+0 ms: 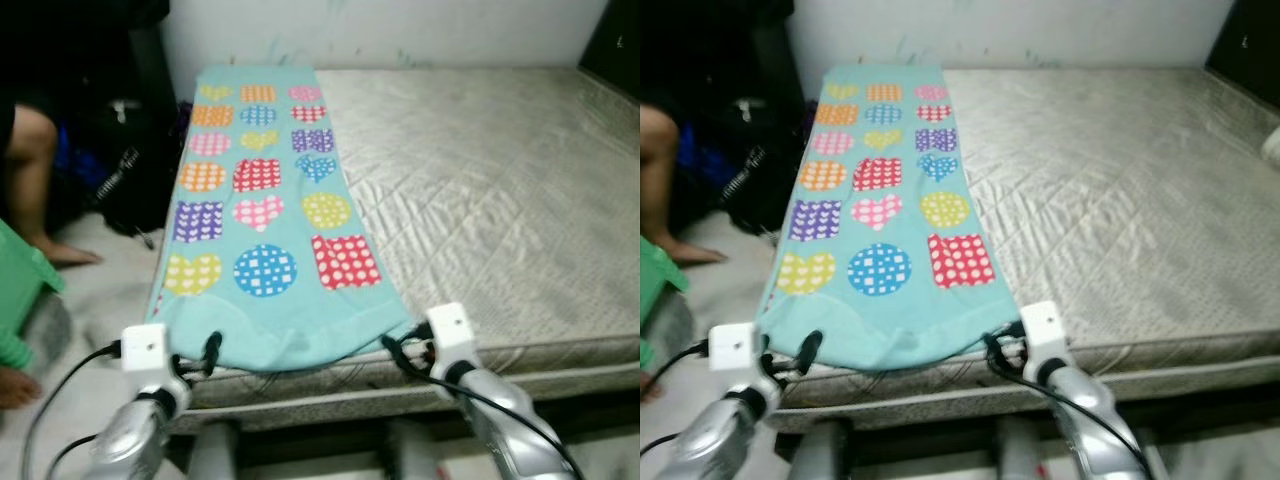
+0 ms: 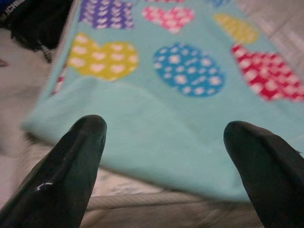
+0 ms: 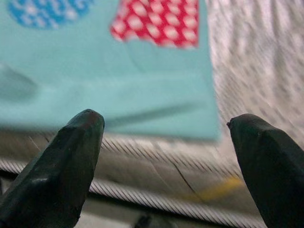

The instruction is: Clean up the room

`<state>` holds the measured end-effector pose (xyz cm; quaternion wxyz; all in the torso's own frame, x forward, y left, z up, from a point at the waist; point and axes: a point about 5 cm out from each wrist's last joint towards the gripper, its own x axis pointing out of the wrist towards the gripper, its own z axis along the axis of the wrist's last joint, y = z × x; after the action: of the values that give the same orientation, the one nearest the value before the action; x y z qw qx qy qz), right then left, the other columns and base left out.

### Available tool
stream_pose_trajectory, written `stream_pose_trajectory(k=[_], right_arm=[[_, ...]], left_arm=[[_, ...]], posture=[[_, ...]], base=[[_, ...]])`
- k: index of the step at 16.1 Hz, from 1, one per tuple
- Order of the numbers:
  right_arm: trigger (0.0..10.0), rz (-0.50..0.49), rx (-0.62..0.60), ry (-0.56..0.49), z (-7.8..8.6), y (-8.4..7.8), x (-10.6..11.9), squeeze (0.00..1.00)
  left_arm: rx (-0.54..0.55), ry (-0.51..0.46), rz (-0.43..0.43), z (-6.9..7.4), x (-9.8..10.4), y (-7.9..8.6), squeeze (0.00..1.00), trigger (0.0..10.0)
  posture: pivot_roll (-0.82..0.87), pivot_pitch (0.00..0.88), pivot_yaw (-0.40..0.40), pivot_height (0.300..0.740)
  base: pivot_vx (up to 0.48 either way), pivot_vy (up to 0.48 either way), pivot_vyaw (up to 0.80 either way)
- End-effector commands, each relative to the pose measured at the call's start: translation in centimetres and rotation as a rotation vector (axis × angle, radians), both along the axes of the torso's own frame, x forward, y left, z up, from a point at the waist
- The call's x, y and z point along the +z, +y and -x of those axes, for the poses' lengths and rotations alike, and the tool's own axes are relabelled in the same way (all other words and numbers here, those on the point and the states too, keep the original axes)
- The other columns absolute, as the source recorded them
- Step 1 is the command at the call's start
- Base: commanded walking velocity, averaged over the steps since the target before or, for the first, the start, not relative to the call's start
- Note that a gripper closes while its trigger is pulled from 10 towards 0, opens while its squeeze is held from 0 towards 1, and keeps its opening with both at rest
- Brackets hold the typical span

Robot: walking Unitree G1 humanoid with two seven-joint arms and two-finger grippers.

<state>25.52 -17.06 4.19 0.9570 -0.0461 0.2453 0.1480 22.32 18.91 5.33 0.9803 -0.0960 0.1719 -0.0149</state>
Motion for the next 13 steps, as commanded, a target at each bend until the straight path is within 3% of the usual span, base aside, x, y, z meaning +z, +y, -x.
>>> stream_pose_trajectory(k=[1,13], right_arm=[[10.0,0.004,-0.008,-0.004,-0.03,-0.35,0.16,0.00],[10.0,0.004,-0.008,-0.004,-0.03,-0.35,0.16,0.00]], left_arm=[[-0.004,0.016,-0.010,0.17,-0.14,-0.10,0.00,10.0],[-0.004,0.016,-0.010,0.17,-0.14,-0.10,0.00,10.0]], posture=[[-0.08,0.000,-0.024,0.575],[-0.08,0.000,-0.024,0.575]], base=[[0.000,0.000,0.00],[0.000,0.000,0.00]])
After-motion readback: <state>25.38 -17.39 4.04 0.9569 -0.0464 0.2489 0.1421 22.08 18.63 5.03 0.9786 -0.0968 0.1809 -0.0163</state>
